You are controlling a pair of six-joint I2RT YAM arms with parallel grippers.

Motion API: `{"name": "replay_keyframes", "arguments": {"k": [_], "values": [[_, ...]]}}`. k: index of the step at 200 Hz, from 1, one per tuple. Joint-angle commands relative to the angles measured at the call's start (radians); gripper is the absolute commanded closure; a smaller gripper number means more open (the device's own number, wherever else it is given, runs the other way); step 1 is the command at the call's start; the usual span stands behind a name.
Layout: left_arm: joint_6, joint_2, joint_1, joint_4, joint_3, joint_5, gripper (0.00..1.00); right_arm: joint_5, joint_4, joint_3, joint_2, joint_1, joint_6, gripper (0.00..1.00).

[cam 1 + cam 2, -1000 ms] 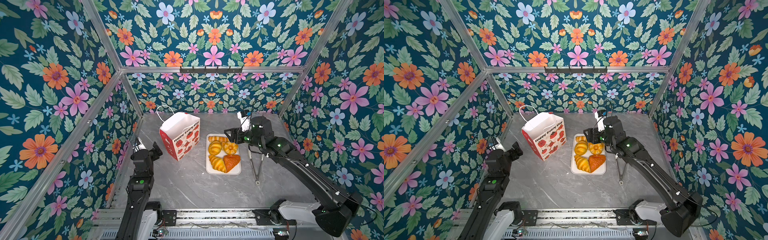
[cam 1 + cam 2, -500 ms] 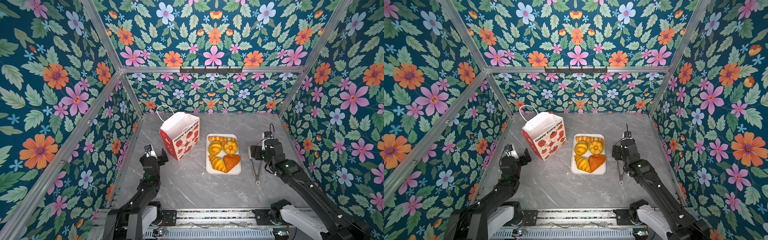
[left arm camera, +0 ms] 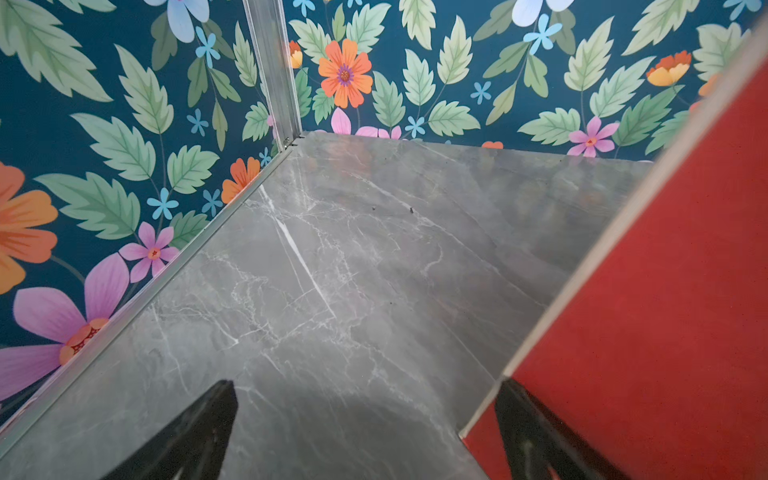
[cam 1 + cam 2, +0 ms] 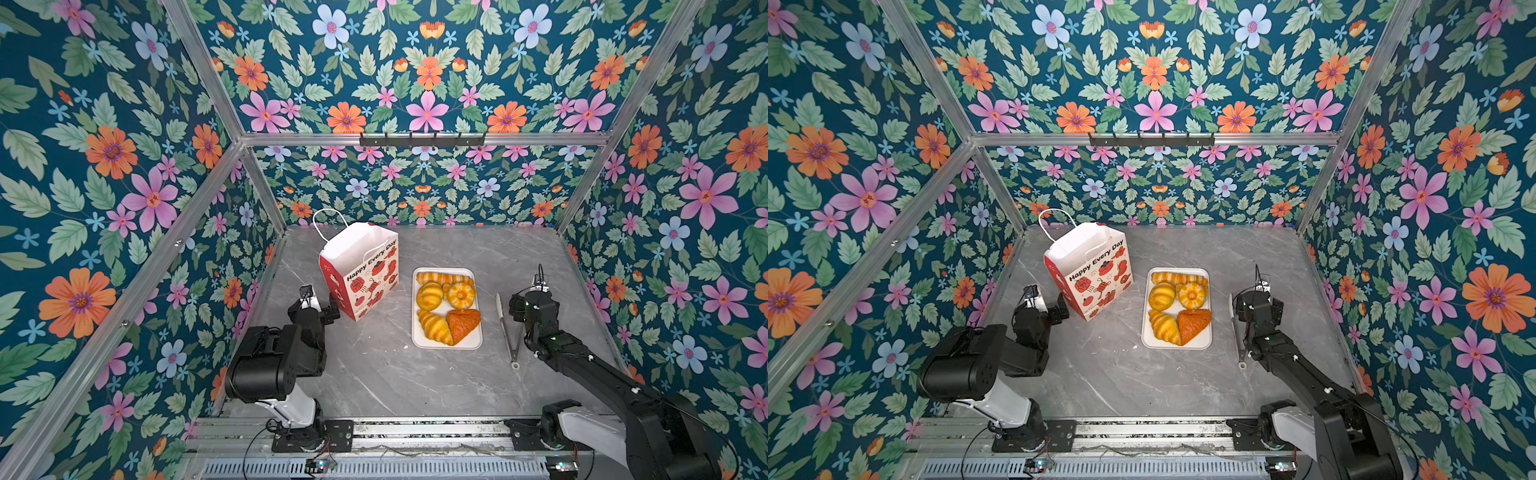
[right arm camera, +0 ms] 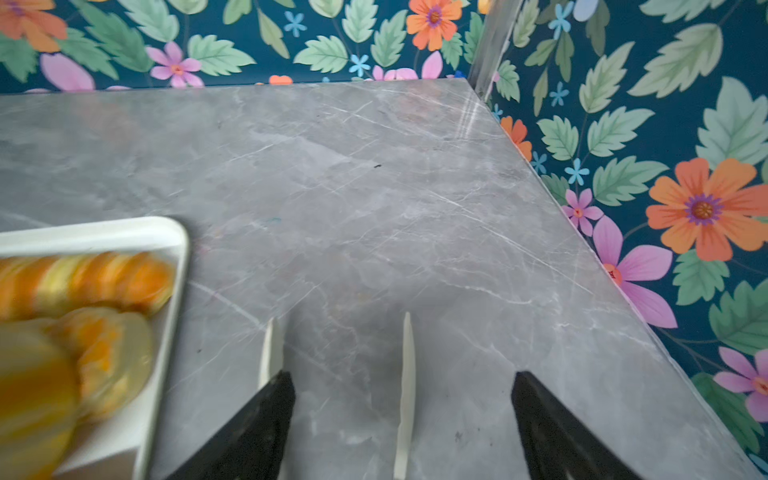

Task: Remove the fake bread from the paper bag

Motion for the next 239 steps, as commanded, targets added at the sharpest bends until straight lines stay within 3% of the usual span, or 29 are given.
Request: {"name": "replay_keyframes", "arguments": {"k": [1, 59, 117, 129, 137, 147, 158, 170, 182, 195, 207, 221, 239], "values": [[0.03, 0.017, 0.002, 0.062, 0.026, 0.026, 0.0, -0.044, 0.195, -0.009, 0.066, -0.06, -0.023, 0.17], [0.029, 0.013, 0.002, 0.049, 0.027, 0.023, 0.0, -0.17, 0.423, -0.023, 0.269, -0.159, -0.038, 0.19], [0.026, 0.013, 0.002, 0.045, 0.028, 0.01, 0.0, -0.213, 0.442, -0.057, 0.244, -0.176, -0.027, 0.18], [0.026, 0.012, 0.001, 0.046, 0.028, 0.012, 0.0, -0.228, 0.497, -0.089, 0.24, -0.176, -0.031, 0.17], [0.026, 0.013, 0.002, 0.045, 0.028, 0.011, 0.0, -0.243, 0.553, -0.118, 0.251, -0.176, -0.032, 0.11], [0.026, 0.012, 0.002, 0.046, 0.028, 0.011, 0.0, -0.228, 0.782, -0.162, 0.335, -0.174, -0.069, 0.06], [0.028, 0.012, 0.001, 0.044, 0.028, 0.01, 0.0, -0.217, 0.586, -0.131, 0.272, -0.16, -0.038, 0.05], [0.028, 0.013, 0.0, 0.045, 0.028, 0.009, 0.0, -0.225, 0.727, -0.153, 0.32, -0.171, -0.063, 0.01], [0.028, 0.012, 0.0, 0.044, 0.028, 0.011, 0.0, -0.226, 0.603, -0.133, 0.278, -0.167, -0.038, 0.01], [0.028, 0.012, 0.0, 0.044, 0.028, 0.011, 0.0, -0.221, 0.707, -0.149, 0.314, -0.168, -0.062, 0.01], [0.028, 0.012, 0.0, 0.043, 0.029, 0.01, 0.0, -0.227, 0.615, -0.135, 0.282, -0.168, -0.04, 0.01], [0.028, 0.014, 0.0, 0.04, 0.031, 0.008, 0.0, -0.224, 0.685, -0.145, 0.306, -0.168, -0.056, 0.01], [0.032, 0.015, -0.004, 0.025, 0.041, 0.001, 0.0, -0.225, 0.639, -0.138, 0.291, -0.168, -0.047, 0.01]]}}
